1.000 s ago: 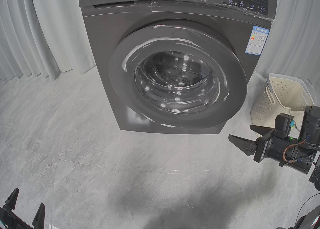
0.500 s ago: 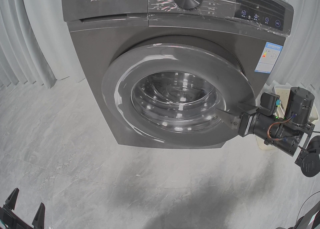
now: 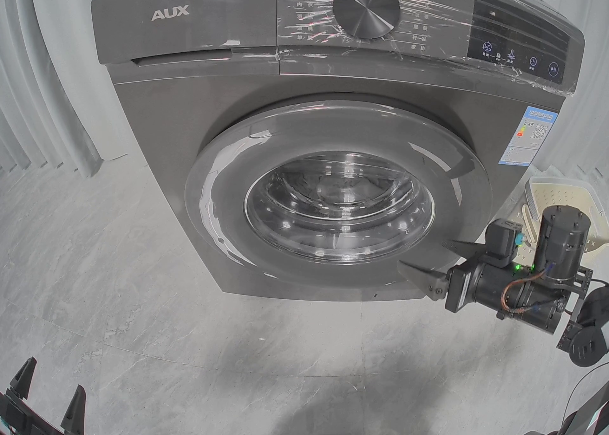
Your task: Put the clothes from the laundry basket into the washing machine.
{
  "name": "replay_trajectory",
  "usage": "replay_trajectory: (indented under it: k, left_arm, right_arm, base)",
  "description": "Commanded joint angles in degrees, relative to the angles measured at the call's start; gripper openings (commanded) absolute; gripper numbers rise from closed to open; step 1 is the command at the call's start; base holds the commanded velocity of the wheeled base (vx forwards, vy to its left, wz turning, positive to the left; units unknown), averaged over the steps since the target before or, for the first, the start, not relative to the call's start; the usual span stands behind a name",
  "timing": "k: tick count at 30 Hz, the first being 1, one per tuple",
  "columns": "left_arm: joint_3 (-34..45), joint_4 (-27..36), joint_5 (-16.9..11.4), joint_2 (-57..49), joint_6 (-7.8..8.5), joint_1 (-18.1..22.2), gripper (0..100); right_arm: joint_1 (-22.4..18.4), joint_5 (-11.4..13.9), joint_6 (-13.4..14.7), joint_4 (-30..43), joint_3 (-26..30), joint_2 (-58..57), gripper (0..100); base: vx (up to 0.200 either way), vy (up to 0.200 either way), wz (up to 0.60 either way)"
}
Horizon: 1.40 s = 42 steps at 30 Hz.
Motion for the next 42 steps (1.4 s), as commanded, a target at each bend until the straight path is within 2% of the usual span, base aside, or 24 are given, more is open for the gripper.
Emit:
replay_trajectory:
  k: [1, 6, 8, 14, 21, 26, 28, 33, 34, 37, 40, 41, 42]
  left_arm:
    - [1.01, -0.01, 0.01, -0.53, 0.04, 0.0, 100]
    - [1.01, -0.01, 0.01, -0.53, 0.04, 0.0, 100]
    - [1.01, -0.01, 0.01, -0.53, -0.05, 0.0, 100]
    - [1.01, -0.01, 0.01, -0.53, -0.05, 0.0, 100]
    - [1.01, -0.01, 0.01, -0.53, -0.14, 0.0, 100]
    - [1.01, -0.01, 0.01, -0.53, -0.23, 0.0, 100]
    - [1.01, -0.01, 0.01, -0.53, -0.31, 0.0, 100]
    - [0.92, -0.01, 0.01, -0.53, -0.49, 0.0, 100]
    - [1.01, -0.01, 0.1, -0.53, -0.58, 0.0, 100]
    - [1.01, -0.01, 0.01, -0.53, -0.58, -0.09, 100]
    - [1.01, -0.01, 0.1, -0.53, -0.4, -0.09, 100]
    - [1.01, 0.08, 0.1, -0.53, -0.4, -0.09, 100]
    - [1.01, -0.01, 0.1, -0.53, -0.4, -0.09, 100]
  right_arm:
    - [1.6, 1.4, 0.0, -0.14, 3.27, -3.54, 100]
    - [1.34, 1.4, -0.09, -0.4, 1.95, -4.24, 100]
    - [0.81, 1.14, -0.27, -3.48, 0.11, -4.06, 100]
    - [-2.44, -2.64, -1.5, -12.62, -3.76, -0.64, 100]
    - [-1.65, -2.9, -2.29, -14.38, -1.91, -2.31, 100]
    - [0.9, -1.5, -3.61, -13.32, 7.49, -9.6, 100]
    - [2.39, 0.17, -3.61, -13.41, 12.94, -12.94, 100]
    - [0.72, 0.7, -3.43, -13.32, 23.66, -23.22, 100]
    - [-1.47, 0.26, -3.17, -12.35, 25.33, -27.44, 100]
    - [-8.77, 0.17, -2.82, -3.92, 25.33, -38.52, 100]
    - [-15.45, 0.53, -3.26, 8.83, 25.33, -53.2, 100]
    - [-16.24, 0.53, -3.34, 11.2, 25.33, -55.57, 100]
    - [-18.7, 0.53, -3.61, 18.76, 24.89, -62.86, 100]
  base:
    - [0.0, 0.0, 0.0]
    - [0.2, 0.0, 0.0]
    - [0.1, 0.0, 0.0]
    - [0.0, 0.0, 0.0]
    - [0.0, 0.0, 0.0]
    - [0.0, 0.0, 0.0]
    - [0.0, 0.0, 0.0]
    - [0.0, 0.0, 0.0]
    - [0.0, 0.0, 0.0]
    - [0.0, 0.0, 0.0]
    - [0.0, 0.0, 0.0]
    - [0.0, 0.0, 0.0]
    - [0.0, 0.0, 0.0]
